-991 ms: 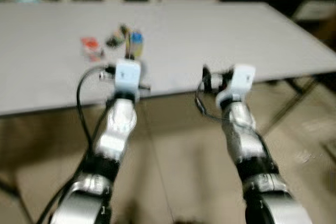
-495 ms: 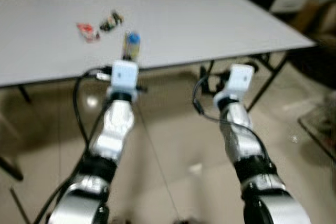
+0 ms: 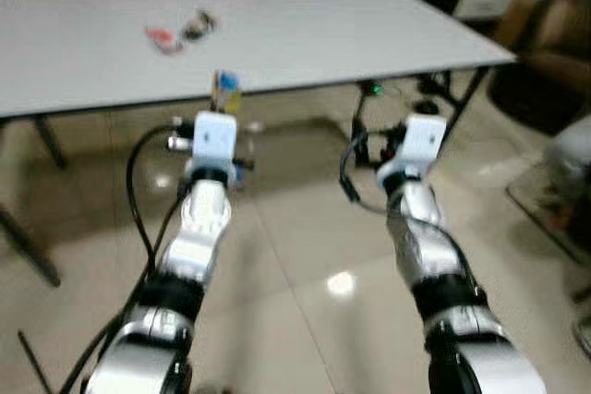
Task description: Picking trash to rubbish bin
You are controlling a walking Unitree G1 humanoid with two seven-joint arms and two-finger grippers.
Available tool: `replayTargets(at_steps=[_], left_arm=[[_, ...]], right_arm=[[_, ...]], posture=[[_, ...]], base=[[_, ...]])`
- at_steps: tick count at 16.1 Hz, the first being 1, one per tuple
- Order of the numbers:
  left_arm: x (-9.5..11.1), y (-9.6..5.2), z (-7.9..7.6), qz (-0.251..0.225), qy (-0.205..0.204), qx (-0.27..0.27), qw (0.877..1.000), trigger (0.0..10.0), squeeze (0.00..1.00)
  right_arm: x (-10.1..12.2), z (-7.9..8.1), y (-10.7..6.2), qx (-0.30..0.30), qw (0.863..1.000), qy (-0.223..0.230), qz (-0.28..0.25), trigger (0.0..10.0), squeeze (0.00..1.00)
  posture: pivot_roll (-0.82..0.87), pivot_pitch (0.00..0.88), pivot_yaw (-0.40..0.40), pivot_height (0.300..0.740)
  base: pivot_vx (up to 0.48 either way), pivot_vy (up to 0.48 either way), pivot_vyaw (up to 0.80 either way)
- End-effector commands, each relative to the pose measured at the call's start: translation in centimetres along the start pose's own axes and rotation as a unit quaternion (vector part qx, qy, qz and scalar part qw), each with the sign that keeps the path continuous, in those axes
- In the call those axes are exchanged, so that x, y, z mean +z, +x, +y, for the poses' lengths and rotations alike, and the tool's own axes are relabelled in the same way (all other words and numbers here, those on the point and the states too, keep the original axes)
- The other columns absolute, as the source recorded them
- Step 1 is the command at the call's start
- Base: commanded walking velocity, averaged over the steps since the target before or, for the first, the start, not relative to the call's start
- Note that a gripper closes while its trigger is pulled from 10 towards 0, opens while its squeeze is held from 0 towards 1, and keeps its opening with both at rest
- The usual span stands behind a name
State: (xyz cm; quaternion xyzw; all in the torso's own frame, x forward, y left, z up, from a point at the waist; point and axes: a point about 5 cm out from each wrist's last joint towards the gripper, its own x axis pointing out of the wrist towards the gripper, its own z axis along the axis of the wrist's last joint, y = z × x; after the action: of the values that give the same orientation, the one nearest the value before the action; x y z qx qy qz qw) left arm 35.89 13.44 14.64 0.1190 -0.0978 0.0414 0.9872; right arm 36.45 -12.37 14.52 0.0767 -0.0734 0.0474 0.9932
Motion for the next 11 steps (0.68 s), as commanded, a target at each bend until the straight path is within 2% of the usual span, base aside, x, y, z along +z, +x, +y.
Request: replayTargets(at_steps=[1,2,3,4,6,7,8,10,11], left_arm=[[-0.8,-0.1,-0.5,0.025,-0.004,-0.015,1.000,10.0,0.00],[-2.1,-0.6,-0.5,0.058,-0.006,-0.026,0.998,10.0,0.00],[-4.9,-1.5,0.1,0.123,0.010,-0.039,0.992,10.0,0.00],[-5.7,-1.9,0.3,0.140,0.015,-0.043,0.989,10.0,0.00],[-8.6,-3.7,0.9,0.205,0.023,-0.062,0.976,10.0,0.00],[-10.8,-5.5,1.3,0.260,0.018,-0.072,0.963,10.0,0.00],[-12.2,-7.0,1.6,0.295,0.016,-0.075,0.953,10.0,0.00],[-14.3,-9.3,2.3,0.348,0.026,-0.074,0.934,10.0,0.00],[-14.8,-10.0,2.4,0.368,0.026,-0.073,0.927,10.0,0.00]], right_arm=[[-0.9,-0.6,-0.2,-0.010,1.000,-0.001,0.028,10.0,0.00],[-2.0,-0.9,-0.5,-0.010,0.998,-0.011,0.057,10.0,0.00],[-4.2,-1.5,-1.5,-0.009,0.994,-0.015,0.109,10.0,0.00],[-5.0,-1.7,-1.9,-0.008,0.992,-0.019,0.127,10.0,0.00],[-7.7,-2.2,-3.7,-0.007,0.981,-0.021,0.191,10.0,0.00],[-9.8,-2.8,-5.5,-0.014,0.970,-0.012,0.242,10.0,0.00],[-11.2,-3.6,-6.9,-0.031,0.959,-0.007,0.281,10.0,0.00],[-13.3,-5.0,-9.6,-0.059,0.939,-0.010,0.339,10.0,0.00],[-14.1,-5.4,-10.9,-0.067,0.928,-0.007,0.365,10.0,0.00]], posture=[[-0.05,0.041,-0.092,0.740],[-0.05,0.041,-0.091,0.740],[-0.05,0.040,-0.093,0.740],[-0.05,0.040,-0.094,0.740],[-0.05,0.042,-0.093,0.740],[-0.05,0.042,-0.093,0.740],[-0.05,0.042,-0.093,0.740],[-0.05,0.037,-0.096,0.740],[-0.05,0.035,-0.097,0.740]], base=[[0.000,0.000,0.00],[0.000,0.000,0.00],[0.000,0.000,0.00],[0.000,0.000,0.00],[0.000,0.000,0.00],[0.000,0.000,0.00],[0.000,0.000,0.00],[0.000,0.000,0.00],[0.000,0.000,0.00]])
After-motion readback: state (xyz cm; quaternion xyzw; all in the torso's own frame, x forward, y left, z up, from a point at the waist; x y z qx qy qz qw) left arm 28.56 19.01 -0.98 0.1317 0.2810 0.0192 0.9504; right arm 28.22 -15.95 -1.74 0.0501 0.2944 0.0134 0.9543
